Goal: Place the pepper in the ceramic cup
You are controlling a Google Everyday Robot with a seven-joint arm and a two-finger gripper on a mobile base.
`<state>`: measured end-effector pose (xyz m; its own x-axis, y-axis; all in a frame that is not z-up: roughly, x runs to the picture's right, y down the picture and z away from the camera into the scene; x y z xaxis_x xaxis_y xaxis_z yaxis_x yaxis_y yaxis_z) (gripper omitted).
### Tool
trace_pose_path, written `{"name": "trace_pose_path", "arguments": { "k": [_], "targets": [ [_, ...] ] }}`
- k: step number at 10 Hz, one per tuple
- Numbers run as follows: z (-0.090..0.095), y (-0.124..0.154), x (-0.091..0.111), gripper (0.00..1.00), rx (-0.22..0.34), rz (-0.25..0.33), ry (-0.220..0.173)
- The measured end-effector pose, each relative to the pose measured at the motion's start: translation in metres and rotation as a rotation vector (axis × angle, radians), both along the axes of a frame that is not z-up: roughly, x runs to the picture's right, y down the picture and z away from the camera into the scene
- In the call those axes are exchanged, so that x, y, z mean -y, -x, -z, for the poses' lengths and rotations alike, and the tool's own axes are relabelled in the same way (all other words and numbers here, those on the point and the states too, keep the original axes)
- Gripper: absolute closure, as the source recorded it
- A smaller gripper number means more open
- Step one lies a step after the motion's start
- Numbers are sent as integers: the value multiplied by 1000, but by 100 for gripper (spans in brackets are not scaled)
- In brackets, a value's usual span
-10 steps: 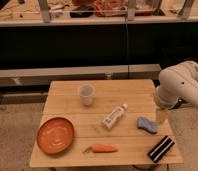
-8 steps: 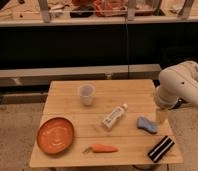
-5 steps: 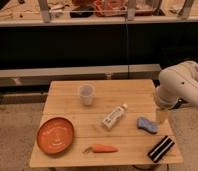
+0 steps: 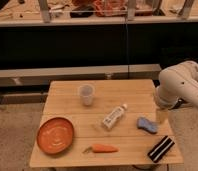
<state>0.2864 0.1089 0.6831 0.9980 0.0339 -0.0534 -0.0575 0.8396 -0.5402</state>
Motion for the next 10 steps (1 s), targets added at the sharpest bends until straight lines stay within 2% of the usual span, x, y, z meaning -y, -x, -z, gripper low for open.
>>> {"name": "trace_pose_path", "arguments": {
  "k": [5,7,10],
  "targets": [
    [0,1,-1,20,2,2,0],
    [3,17,-12,20,36,29,1],
    [5,56,-29,20,93,75,8]
  ]
}}
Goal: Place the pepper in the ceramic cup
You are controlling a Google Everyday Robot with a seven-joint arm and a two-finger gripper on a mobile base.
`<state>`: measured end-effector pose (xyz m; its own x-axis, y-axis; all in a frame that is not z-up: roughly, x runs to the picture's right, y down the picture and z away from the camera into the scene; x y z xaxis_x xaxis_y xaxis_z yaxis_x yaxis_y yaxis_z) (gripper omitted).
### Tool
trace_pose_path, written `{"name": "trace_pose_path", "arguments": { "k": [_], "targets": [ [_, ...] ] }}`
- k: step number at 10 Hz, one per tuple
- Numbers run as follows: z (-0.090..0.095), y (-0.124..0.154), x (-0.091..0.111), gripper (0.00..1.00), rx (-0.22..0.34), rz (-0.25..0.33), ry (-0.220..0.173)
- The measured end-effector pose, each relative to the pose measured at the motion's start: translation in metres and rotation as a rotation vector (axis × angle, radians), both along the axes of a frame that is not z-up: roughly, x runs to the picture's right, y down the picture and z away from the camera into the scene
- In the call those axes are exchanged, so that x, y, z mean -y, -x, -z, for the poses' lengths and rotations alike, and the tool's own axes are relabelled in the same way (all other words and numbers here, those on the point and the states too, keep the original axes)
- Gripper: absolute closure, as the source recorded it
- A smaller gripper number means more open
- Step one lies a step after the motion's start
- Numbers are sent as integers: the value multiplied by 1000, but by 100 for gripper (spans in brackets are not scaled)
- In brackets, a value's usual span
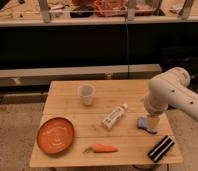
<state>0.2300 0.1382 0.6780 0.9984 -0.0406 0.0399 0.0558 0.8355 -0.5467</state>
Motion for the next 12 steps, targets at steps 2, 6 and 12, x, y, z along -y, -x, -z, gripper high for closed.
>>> {"name": "trace_pose_path", "arguments": {
  "k": [2,6,12],
  "targets": [
    [0,7,-17,20,34,28,7],
    [-11,47,-43,20,100,58,17],
    [-38,94,-84,20,188,77,49]
  ]
}}
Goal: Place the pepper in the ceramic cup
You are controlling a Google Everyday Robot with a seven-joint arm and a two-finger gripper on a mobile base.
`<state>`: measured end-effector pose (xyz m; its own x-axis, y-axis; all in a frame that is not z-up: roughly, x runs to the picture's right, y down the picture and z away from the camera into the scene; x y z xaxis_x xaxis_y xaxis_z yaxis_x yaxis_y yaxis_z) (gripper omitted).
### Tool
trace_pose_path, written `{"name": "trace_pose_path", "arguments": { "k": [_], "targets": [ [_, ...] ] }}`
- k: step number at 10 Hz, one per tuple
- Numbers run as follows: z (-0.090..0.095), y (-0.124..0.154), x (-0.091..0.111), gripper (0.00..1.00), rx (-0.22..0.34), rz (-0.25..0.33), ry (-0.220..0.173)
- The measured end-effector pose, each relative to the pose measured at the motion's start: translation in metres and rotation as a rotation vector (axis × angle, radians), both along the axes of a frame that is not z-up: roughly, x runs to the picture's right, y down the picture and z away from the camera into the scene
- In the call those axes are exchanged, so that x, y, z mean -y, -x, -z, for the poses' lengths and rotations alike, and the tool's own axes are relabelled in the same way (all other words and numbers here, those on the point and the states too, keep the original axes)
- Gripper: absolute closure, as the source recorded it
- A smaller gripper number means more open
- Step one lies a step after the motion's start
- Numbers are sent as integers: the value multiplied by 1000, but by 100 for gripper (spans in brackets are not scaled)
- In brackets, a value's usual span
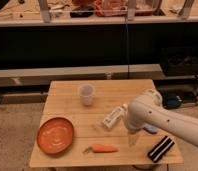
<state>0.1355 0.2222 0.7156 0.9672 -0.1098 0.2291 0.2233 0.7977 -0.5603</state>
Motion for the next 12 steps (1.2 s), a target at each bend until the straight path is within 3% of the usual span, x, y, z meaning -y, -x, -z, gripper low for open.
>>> {"name": "trace_pose_path", "arguments": {
  "k": [7,12],
  "targets": [
    [-28,45,-41,20,88,-4,62],
    [-44,57,-63,20,134,-8,71]
  ]
}}
